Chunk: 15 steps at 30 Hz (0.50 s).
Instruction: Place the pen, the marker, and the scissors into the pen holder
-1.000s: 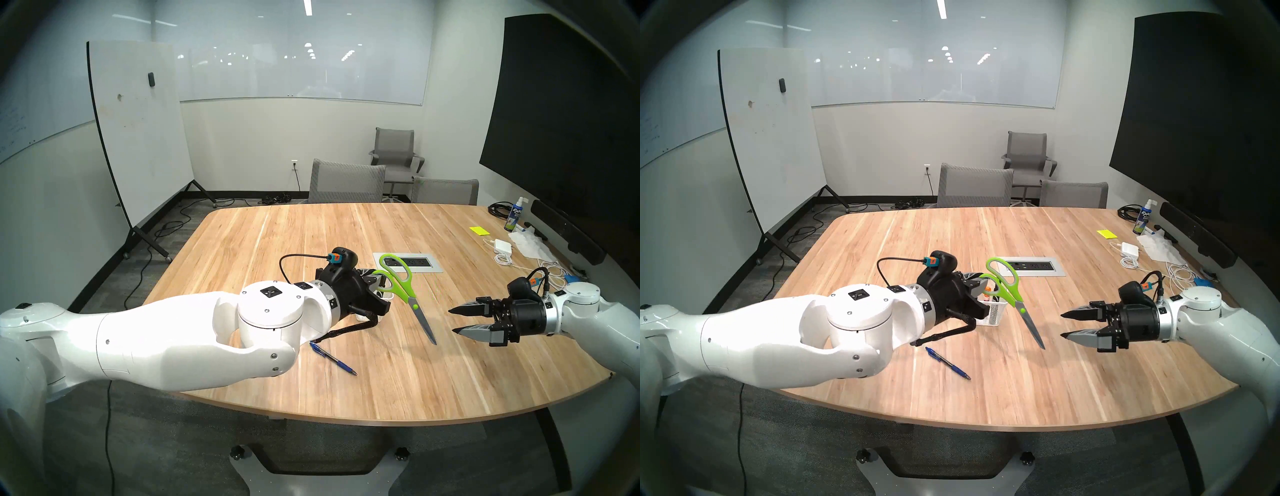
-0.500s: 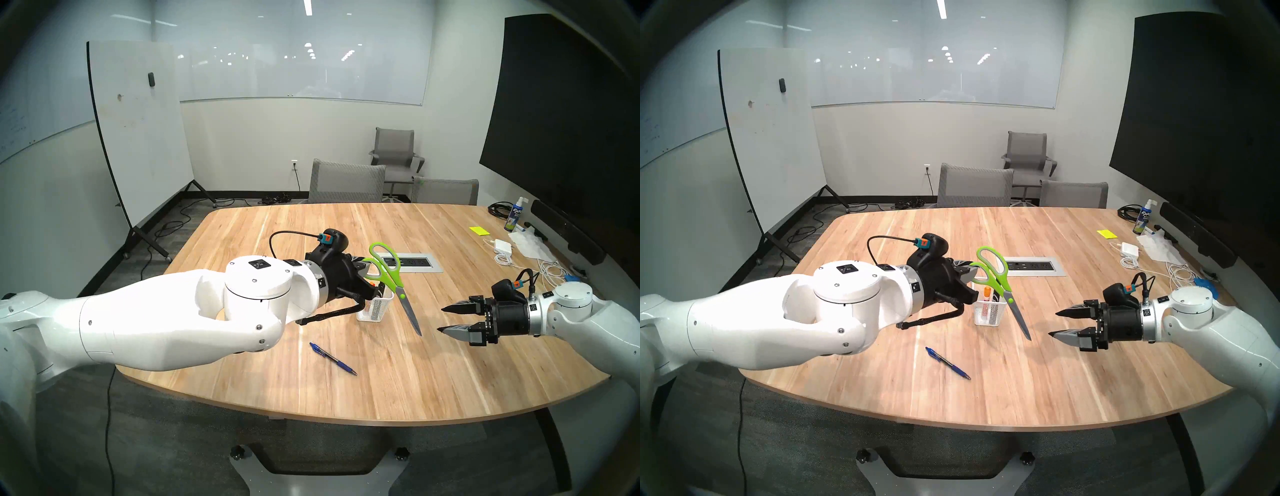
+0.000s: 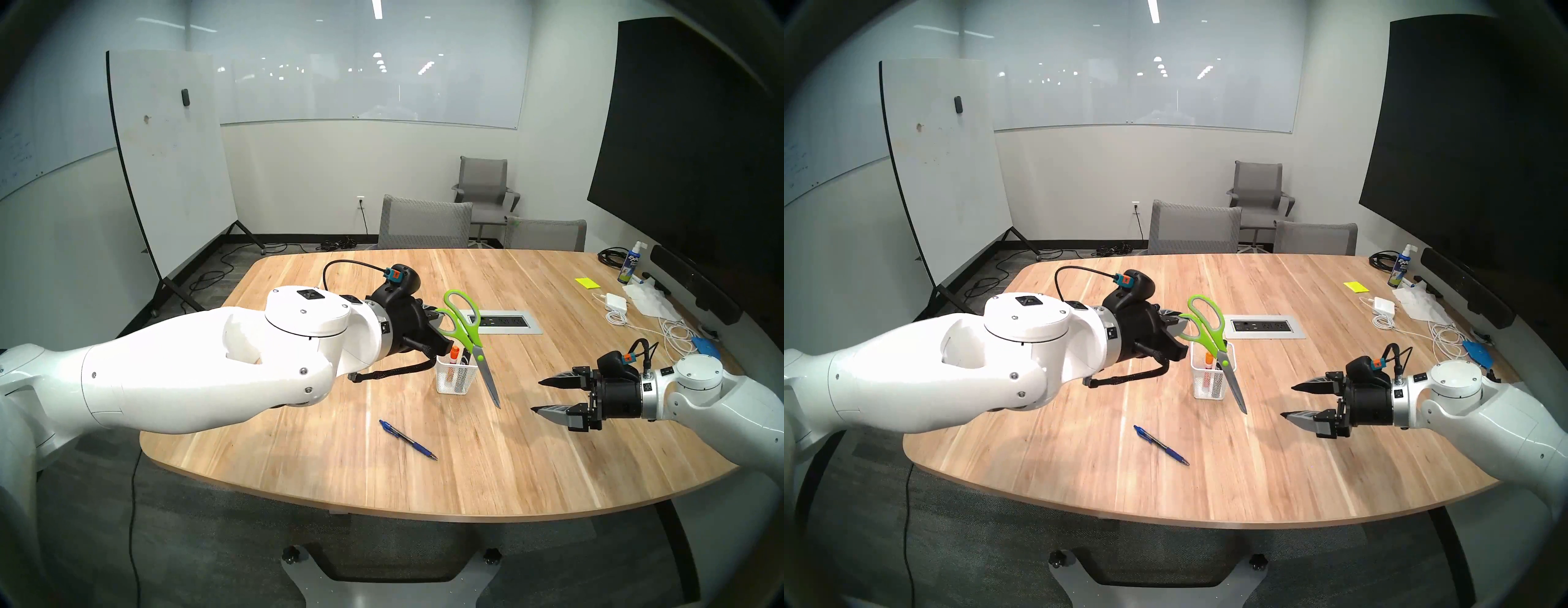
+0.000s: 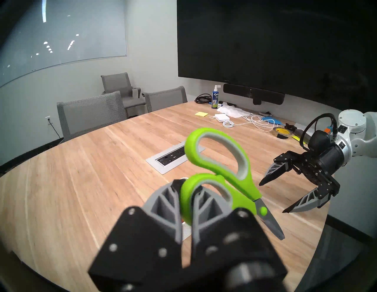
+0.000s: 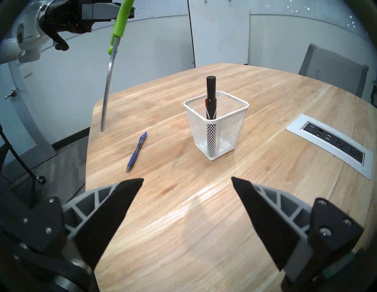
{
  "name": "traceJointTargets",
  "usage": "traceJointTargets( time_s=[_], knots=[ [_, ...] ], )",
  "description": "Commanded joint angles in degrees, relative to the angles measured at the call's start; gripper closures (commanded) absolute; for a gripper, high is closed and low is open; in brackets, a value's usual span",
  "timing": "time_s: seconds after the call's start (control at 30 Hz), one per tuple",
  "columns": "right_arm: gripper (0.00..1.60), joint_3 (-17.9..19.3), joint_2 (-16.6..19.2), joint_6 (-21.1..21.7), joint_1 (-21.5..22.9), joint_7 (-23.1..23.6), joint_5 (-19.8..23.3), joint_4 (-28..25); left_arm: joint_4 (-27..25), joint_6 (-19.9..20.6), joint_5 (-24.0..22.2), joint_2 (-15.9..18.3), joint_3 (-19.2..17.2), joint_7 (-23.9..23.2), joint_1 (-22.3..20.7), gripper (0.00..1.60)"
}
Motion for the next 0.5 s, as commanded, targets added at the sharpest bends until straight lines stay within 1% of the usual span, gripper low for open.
traceJointTargets(
  time_s=[0.0,0.2,0.37,0.47],
  knots=[
    [0.0,1.22,-0.06,-3.56,-1.09,-1.68,1.35,-0.2,-0.24,1.39,-0.4,-0.14,-1.83,-0.09,-2.6,1.6],
    [0.0,0.93,-0.27,-6.47,-2.39,-4.85,-0.37,-0.94,0.33,3.25,-1.18,-0.28,-2.24,-0.42,-3.6,1.6],
    [0.0,0.62,-0.74,-7.44,-2.99,-7.06,-1.36,-1.54,1.19,5.25,-1.8,-0.4,-2.59,-0.8,-4.66,1.6],
    [0.0,0.63,-1.14,-8.72,-3.58,-9.57,-2.76,-2.06,1.71,6.43,-2.02,-0.29,-2.77,-1.09,-5.3,1.6]
  ],
)
